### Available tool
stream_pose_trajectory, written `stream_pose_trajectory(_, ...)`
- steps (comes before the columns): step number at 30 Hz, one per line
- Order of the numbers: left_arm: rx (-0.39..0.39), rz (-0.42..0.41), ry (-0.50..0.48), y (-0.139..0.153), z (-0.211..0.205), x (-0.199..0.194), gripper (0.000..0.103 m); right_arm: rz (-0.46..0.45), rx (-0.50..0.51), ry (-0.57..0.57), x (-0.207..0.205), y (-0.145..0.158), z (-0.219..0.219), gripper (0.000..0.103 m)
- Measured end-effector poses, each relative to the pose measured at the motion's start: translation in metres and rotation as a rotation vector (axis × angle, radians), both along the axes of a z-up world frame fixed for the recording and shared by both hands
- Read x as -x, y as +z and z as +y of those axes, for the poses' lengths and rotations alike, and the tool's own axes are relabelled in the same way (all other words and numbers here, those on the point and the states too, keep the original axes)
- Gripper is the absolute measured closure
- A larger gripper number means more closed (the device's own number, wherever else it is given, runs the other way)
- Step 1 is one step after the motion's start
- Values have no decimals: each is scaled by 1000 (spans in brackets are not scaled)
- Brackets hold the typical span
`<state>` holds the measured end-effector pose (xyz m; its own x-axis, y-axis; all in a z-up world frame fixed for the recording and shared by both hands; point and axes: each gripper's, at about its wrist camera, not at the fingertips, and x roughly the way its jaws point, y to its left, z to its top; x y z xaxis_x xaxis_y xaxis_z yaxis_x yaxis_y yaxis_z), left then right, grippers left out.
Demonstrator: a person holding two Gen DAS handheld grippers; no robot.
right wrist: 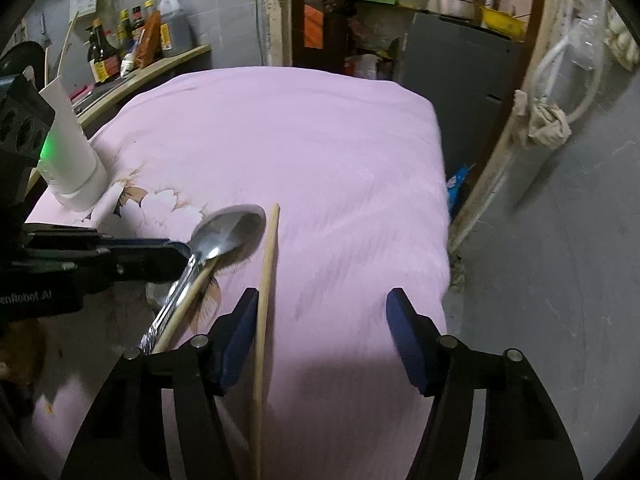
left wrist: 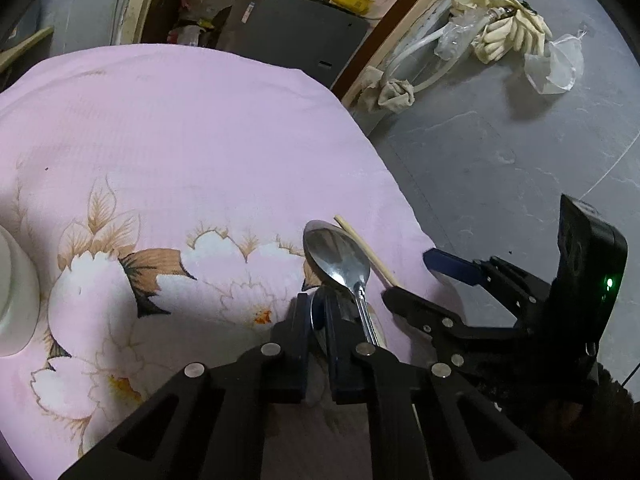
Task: Organize utensils
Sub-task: 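Grasp a silver spoon with the left tool while the right tool grasps a wooden chopstick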
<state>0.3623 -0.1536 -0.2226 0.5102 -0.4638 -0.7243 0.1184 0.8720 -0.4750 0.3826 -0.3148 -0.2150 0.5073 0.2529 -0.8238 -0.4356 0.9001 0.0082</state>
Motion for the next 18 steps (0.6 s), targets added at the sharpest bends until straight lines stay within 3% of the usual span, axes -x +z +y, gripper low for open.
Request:
stream_pose_trajectory(3, -12, 7, 0, 1, 0, -1, 97, 17, -1, 20, -8, 1, 4, 54)
stream_pose_trajectory(5, -23, 7, 8, 3, -1, 1, 98, 25, -5, 34, -12, 2, 8, 64)
stream_pose_trajectory(10, -80, -11, 42, 11, 0, 7, 98, 42, 3, 39, -18, 3, 22, 72)
stream_pose_trajectory(12, -92, -20, 58, 13, 2, 10, 99, 62, -5, 36, -21, 3, 26, 80)
stream_pose_trajectory(13, -97, -26, 69, 15, 4, 11, 99, 68, -6, 37, -22, 3, 27, 93)
stream_pose_trajectory(14, -102, -34, 79, 17, 5, 13, 99, 73, -4, 41, -22, 4, 29, 99)
stream_pose_trajectory(18, -135, -83, 106, 30, 7, 23, 100, 100, -23, 16, -21, 6, 29, 99)
